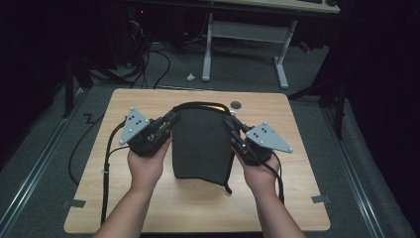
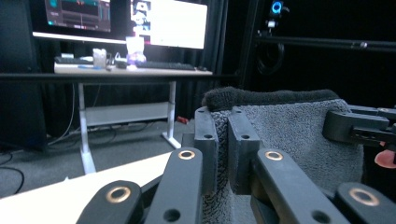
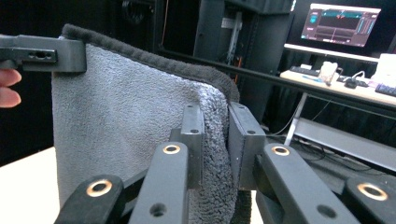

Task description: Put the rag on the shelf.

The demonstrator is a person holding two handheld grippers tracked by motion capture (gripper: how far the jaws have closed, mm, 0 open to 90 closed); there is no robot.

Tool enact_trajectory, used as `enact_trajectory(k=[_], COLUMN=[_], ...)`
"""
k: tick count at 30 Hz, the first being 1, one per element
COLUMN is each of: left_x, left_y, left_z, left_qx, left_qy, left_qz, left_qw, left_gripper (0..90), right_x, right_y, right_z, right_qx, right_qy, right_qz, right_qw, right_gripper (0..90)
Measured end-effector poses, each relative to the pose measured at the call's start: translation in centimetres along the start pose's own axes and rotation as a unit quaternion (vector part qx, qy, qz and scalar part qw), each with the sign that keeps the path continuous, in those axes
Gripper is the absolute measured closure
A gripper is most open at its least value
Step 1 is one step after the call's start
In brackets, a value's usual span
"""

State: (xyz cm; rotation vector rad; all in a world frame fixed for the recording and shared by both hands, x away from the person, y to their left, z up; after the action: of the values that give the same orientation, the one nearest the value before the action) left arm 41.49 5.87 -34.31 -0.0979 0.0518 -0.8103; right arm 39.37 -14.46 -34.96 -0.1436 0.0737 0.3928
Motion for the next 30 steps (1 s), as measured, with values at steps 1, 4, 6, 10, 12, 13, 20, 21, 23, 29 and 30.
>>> enact_trajectory(k=[1, 4, 6, 10, 12, 13, 20, 21, 23, 29, 30], left_x=[0.1, 0.3, 0.3, 0.4, 0.5, 0.6, 2.3, 2.6, 3.7, 5.3, 5.7], left_y=[0.0, 0.1, 0.0, -0.3, -0.4, -0.4, 0.6, 0.7, 1.2, 2.2, 2.5], left_z=[0.4, 1.4, 2.0, 2.4, 2.5, 2.6, 3.4, 3.5, 3.9, 4.5, 4.6], left_qx=[0.002, 0.009, 0.011, 0.018, 0.022, 0.023, 0.038, 0.046, 0.062, 0.076, 0.077], left_qy=[-0.004, -0.013, -0.021, -0.021, -0.022, -0.023, -0.006, -0.003, 0.011, 0.02, 0.023], left_qz=[0.0, 0.0, -0.002, -0.004, -0.005, -0.005, 0.006, 0.011, 0.024, 0.039, 0.041], left_qw=[1.0, 0.9999, 0.9997, 0.9996, 0.9995, 0.9995, 0.9993, 0.9989, 0.9977, 0.9962, 0.9959], left_gripper=[84.2, 84.2, 84.3, 84.5, 84.6, 84.6, 84.8, 84.7, 84.8, 85.1, 85.1], right_x=[0.1, 0.1, 0.1, 0.1, 0.1, 0.1, 1.4, 1.6, 2.3, 4.0, 4.3], right_y=[-0.1, -0.2, -0.3, -0.7, -0.9, -1.2, -2.4, -2.6, -3.1, -4.2, -4.3], right_z=[0.4, 1.0, 1.6, 2.1, 2.3, 2.5, 3.3, 3.4, 3.6, 4.0, 4.1], right_qx=[0.0, -0.001, -0.003, -0.001, 0.002, 0.001, -0.001, 0.001, 0.003, -0.001, 0.0], right_qy=[-0.004, -0.01, -0.016, -0.019, -0.022, -0.023, -0.012, -0.01, -0.005, 0.002, 0.003], right_qz=[-0.001, -0.002, -0.005, -0.007, -0.008, -0.01, -0.022, -0.023, -0.025, -0.029, -0.027], right_qw=[1.0, 1.0, 0.9999, 0.9998, 0.9997, 0.9997, 0.9997, 0.9997, 0.9997, 0.9996, 0.9996], right_gripper=[78.5, 78.5, 78.5, 78.5, 78.5, 78.5, 78.6, 78.6, 78.6, 78.7, 78.7])
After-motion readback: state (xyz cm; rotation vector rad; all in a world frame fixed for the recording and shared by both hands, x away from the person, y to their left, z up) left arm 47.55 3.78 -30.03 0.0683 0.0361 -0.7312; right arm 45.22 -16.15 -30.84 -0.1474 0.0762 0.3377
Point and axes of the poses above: each handheld gripper's, and its own axes: x roughly forward along the jaws, z roughly out of its top, y roughly to its left, the point moved 7 cm from there along x, roughly forward along the jaws, and after that the axes turned 5 degrees about -z, right-handed, at the moved point
